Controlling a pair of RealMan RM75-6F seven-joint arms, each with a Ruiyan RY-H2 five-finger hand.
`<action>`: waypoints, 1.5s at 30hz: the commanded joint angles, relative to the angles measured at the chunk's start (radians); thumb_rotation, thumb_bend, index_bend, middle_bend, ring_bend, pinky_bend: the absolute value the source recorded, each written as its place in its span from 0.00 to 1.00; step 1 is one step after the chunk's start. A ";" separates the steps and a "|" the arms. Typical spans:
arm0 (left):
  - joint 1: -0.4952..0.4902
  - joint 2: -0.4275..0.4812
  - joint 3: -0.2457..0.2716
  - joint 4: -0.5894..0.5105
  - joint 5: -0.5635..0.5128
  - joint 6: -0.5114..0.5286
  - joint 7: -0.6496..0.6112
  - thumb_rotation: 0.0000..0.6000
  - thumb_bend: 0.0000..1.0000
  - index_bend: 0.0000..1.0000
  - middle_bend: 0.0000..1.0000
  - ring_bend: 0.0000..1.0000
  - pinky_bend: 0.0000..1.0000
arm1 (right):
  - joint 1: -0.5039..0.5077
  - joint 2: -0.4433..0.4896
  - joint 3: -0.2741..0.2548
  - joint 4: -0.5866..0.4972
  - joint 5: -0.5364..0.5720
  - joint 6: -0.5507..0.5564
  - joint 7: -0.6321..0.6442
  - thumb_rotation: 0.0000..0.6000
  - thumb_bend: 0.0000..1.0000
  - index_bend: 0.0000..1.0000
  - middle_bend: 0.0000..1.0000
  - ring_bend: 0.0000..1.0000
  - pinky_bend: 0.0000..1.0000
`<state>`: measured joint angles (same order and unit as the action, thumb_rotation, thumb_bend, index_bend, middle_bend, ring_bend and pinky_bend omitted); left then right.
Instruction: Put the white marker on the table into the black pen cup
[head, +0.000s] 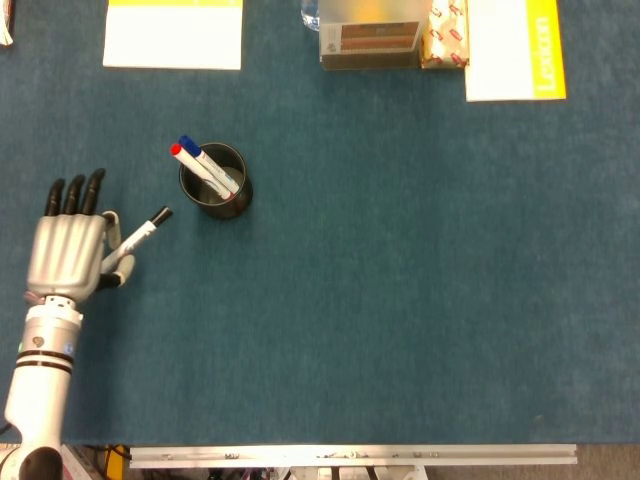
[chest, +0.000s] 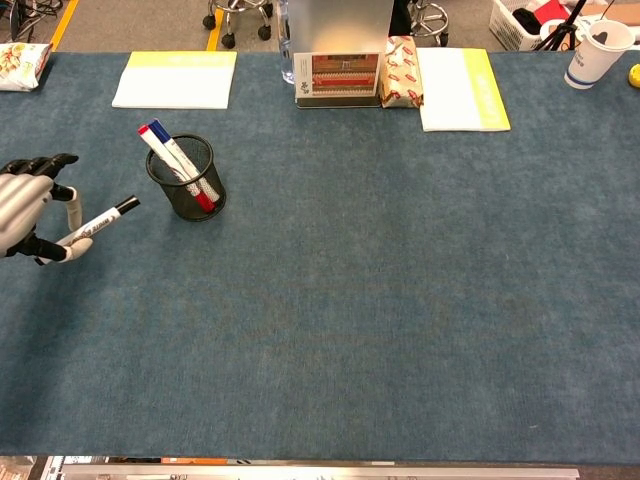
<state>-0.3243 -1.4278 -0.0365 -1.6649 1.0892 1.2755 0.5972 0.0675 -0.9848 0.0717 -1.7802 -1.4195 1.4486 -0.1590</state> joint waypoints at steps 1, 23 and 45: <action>0.004 0.023 -0.001 -0.020 0.001 0.015 0.015 0.84 0.29 0.58 0.00 0.00 0.00 | 0.000 0.000 0.000 0.000 0.000 0.000 -0.001 1.00 0.57 0.36 0.39 0.45 0.69; -0.024 0.130 -0.016 -0.152 0.044 0.079 0.177 0.86 0.29 0.58 0.00 0.00 0.00 | 0.001 -0.002 0.000 0.000 0.002 -0.002 -0.003 1.00 0.57 0.36 0.39 0.45 0.69; -0.094 0.114 -0.022 -0.158 0.056 0.051 0.288 0.91 0.29 0.59 0.00 0.00 0.00 | 0.004 -0.004 -0.002 0.000 0.005 -0.008 -0.005 1.00 0.57 0.35 0.39 0.45 0.69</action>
<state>-0.4197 -1.3168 -0.0583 -1.8218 1.1453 1.3241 0.8839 0.0712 -0.9884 0.0698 -1.7798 -1.4149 1.4405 -0.1643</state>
